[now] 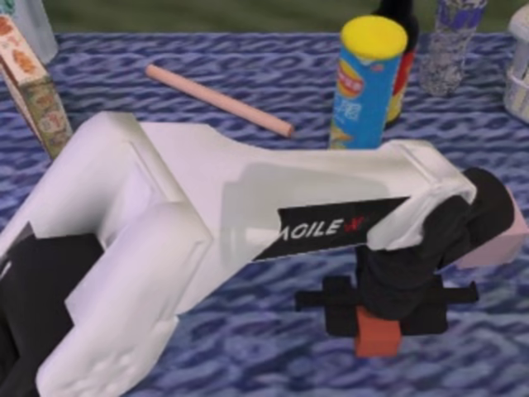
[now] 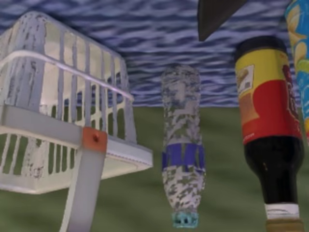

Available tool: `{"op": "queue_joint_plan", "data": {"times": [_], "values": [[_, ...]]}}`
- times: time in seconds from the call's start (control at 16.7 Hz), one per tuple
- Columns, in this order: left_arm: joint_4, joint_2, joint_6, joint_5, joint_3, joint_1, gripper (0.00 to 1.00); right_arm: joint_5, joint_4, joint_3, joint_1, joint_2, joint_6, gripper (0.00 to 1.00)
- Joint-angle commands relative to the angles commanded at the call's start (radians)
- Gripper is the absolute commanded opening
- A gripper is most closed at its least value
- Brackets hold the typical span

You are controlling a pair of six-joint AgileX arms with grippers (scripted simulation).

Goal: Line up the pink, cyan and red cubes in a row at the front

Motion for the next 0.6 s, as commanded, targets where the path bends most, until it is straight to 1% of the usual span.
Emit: {"op": "queue_joint_plan", "data": {"times": [0.42, 0.48, 0.6], "values": [[0.0, 0.0, 0.0, 0.0, 0.0, 0.0, 0.98, 0.0, 0.0, 0.0, 0.0, 0.0, 0.0, 1.0], [0.0, 0.0, 0.0, 0.0, 0.0, 0.0, 1.0, 0.0, 0.0, 0.0, 0.0, 0.0, 0.0, 1.0], [0.0, 0.0, 0.0, 0.0, 0.0, 0.0, 1.0, 0.0, 0.0, 0.0, 0.0, 0.0, 0.0, 1.0]]}}
